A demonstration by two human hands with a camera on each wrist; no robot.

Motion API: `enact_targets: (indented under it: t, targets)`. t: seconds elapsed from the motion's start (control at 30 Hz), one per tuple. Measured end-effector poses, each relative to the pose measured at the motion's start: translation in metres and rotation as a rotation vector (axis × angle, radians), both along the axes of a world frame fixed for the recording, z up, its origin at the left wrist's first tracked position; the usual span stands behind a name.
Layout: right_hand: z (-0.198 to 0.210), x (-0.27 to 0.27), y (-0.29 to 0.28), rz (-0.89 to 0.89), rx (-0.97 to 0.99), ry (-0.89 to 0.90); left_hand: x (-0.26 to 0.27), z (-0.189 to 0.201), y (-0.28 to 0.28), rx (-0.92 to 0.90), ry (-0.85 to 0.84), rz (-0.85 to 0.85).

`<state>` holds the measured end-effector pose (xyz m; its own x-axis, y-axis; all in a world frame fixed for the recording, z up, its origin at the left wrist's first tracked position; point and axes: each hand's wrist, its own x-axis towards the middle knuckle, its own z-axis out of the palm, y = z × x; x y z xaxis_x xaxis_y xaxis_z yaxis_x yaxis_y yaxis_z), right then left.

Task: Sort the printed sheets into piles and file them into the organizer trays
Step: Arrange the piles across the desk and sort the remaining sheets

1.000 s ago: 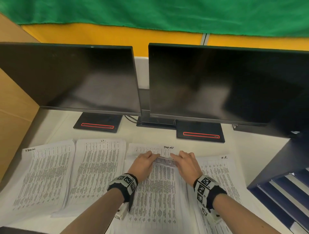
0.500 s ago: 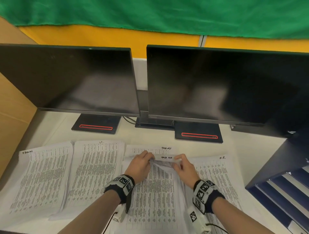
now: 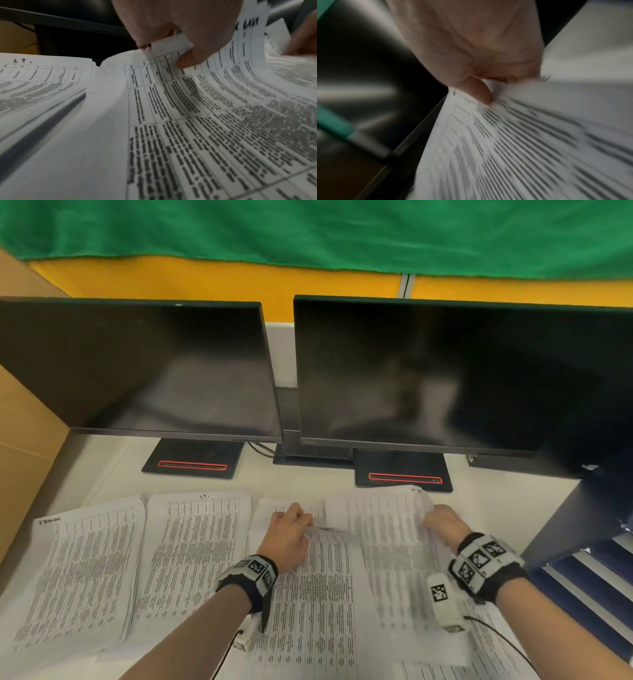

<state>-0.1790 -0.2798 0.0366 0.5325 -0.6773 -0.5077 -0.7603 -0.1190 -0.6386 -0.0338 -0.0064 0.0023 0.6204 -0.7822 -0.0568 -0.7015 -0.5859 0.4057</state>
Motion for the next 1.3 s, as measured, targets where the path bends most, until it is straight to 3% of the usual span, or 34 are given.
enact_targets:
  t: [0.2,0.33,0.47,0.57,0.67,0.73,0.93,1.07,1.3]
  targets:
    - [-0.009,-0.042,-0.051,-0.078,-0.163,0.357,0.008,-0.01,-0.007,0.099,-0.074,-0.054]
    - [-0.012,-0.042,-0.045,-0.095,-0.304,0.439,0.008,-0.011,-0.009,0.072,-0.081,-0.068]
    - [-0.004,-0.029,-0.014,-0.072,-0.631,0.38,0.005,-0.008,-0.009,-0.038,-0.055,-0.055]
    - [-0.003,-0.007,0.028,0.168,-0.824,0.097,0.005,-0.01,-0.008,-0.11,-0.033,-0.056]
    - [-0.014,0.011,0.07,0.463,-0.727,-0.054,0.003,-0.012,-0.005,-0.121,-0.044,-0.054]
    - [-0.023,0.017,0.088,0.547,-0.59,-0.06,0.001,-0.013,-0.003,-0.132,-0.058,-0.055]
    - [-0.03,0.03,0.097,0.542,-0.379,0.034,-0.002,-0.015,0.007,-0.136,-0.059,-0.107]
    - [-0.036,0.033,0.098,0.584,-0.433,0.082,-0.003,-0.013,0.008,-0.136,-0.057,-0.117]
    - [-0.03,0.031,0.099,0.462,-0.239,-0.146,-0.001,-0.01,0.013,-0.145,-0.057,-0.099]
